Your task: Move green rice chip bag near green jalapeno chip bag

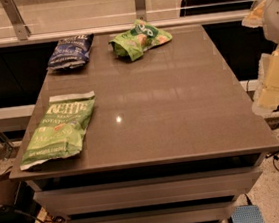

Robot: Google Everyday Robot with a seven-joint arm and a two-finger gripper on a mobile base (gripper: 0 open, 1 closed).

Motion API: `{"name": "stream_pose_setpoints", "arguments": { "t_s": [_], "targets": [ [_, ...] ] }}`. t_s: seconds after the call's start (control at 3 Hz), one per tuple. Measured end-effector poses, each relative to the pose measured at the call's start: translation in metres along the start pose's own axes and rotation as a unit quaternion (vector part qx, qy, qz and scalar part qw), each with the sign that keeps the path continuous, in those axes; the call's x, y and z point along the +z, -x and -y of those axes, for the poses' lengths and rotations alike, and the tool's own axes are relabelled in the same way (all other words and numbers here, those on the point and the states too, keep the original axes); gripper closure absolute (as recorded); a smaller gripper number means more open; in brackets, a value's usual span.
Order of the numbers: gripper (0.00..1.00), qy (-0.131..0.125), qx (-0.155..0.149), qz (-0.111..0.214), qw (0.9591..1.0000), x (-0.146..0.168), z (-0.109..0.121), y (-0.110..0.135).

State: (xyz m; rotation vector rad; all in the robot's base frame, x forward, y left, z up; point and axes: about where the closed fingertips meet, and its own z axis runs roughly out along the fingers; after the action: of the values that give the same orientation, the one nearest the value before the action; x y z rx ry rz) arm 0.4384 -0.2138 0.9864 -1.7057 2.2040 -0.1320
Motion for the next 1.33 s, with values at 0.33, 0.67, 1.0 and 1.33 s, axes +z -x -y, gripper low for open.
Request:
{"name": "stream_pose_setpoints", "arguments": {
  "t_s": [0.33, 0.67, 1.0, 1.33],
  "targets": [
    [0.00, -0.001, 0.000, 0.000, 1.0000, -0.001, 0.000, 0.000],
    [0.00, -0.022, -0.013, -0.003, 0.9997, -0.007, 0.011, 0.006],
    [0.00, -0.050, -0.022, -0.002, 0.9985, -0.011, 0.028, 0.013],
    [0.00, -0.071, -0.032, -0.001, 0.9969, -0.013, 0.048, 0.024]
  ]
}}
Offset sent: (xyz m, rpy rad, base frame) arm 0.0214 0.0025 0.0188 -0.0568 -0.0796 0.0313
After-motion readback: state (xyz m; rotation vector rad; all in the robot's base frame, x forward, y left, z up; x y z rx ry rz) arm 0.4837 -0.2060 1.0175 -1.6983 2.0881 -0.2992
